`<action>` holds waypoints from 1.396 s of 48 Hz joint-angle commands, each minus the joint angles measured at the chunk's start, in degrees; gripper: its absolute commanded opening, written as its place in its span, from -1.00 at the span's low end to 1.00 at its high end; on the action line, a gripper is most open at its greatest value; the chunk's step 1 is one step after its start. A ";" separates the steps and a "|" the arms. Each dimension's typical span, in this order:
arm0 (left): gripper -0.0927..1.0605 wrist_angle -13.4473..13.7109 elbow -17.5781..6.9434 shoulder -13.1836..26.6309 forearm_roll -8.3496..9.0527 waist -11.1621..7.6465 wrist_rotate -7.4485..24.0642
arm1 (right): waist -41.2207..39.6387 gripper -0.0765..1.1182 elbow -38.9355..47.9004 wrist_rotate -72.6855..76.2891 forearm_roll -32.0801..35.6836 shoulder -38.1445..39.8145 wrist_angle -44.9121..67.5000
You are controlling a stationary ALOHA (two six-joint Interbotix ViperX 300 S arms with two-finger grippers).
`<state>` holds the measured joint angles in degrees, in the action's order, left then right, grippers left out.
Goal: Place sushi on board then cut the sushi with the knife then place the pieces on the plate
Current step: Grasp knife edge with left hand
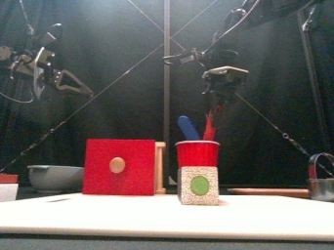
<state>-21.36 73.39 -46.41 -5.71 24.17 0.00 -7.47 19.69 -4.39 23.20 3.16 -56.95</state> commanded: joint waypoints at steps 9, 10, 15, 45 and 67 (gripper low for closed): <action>-0.62 -0.62 -0.62 0.09 -0.09 1.41 0.09 | -0.35 -0.19 -1.67 1.14 -0.53 2.99 0.44; -0.62 -0.62 -0.62 0.09 -0.09 1.41 0.09 | -0.35 -0.19 -1.58 1.41 -0.53 3.87 0.44; -0.62 -0.26 -0.62 0.18 -0.09 1.41 0.18 | -0.62 -0.20 0.09 1.93 -0.62 9.67 0.44; 0.03 -3.34 -6.86 9.49 6.59 -7.47 0.18 | -3.60 -0.20 24.26 12.04 -6.33 34.89 40.78; 0.81 -17.84 -13.71 29.18 10.28 -16.96 0.18 | 0.88 -0.20 26.89 12.04 -13.54 24.87 59.24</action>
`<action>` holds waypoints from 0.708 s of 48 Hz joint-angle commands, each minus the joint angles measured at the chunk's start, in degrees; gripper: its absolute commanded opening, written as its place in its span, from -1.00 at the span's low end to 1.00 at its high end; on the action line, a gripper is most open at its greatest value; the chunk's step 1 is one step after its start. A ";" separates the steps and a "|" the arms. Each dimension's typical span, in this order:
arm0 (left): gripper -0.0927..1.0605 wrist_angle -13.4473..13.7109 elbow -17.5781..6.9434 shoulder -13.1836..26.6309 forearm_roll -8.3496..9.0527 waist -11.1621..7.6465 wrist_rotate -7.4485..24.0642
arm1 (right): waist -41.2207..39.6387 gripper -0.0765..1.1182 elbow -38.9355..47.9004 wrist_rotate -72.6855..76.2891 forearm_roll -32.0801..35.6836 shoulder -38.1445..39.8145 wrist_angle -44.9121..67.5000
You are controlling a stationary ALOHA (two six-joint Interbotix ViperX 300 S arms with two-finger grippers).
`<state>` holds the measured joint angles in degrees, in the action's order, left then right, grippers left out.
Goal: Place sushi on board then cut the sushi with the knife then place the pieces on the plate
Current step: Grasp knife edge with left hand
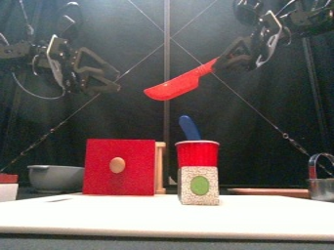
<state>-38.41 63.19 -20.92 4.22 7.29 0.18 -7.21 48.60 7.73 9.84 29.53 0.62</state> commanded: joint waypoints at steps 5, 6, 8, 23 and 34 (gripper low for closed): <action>0.80 -0.79 -5.71 6.94 0.35 0.00 0.09 | 1.14 -0.20 -2.72 0.00 -0.18 -3.69 2.72; 0.79 -0.79 -5.89 7.38 0.35 0.09 0.09 | 1.32 -0.20 -2.72 0.00 -0.18 -3.87 2.81; 0.78 -0.70 -6.24 8.26 0.62 0.09 0.09 | 1.67 -0.20 -2.90 0.00 -0.18 -4.13 3.08; 0.33 0.09 -5.63 9.67 1.93 0.88 0.00 | 1.41 -0.20 -1.93 0.00 -0.18 -4.75 3.60; -0.28 4.92 -5.19 9.32 2.02 0.53 0.00 | 1.76 -0.21 -0.97 -0.09 -1.76 -4.75 2.90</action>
<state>-34.63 58.62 -10.99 6.33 7.73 0.26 -5.71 47.99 7.73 8.44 24.17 3.60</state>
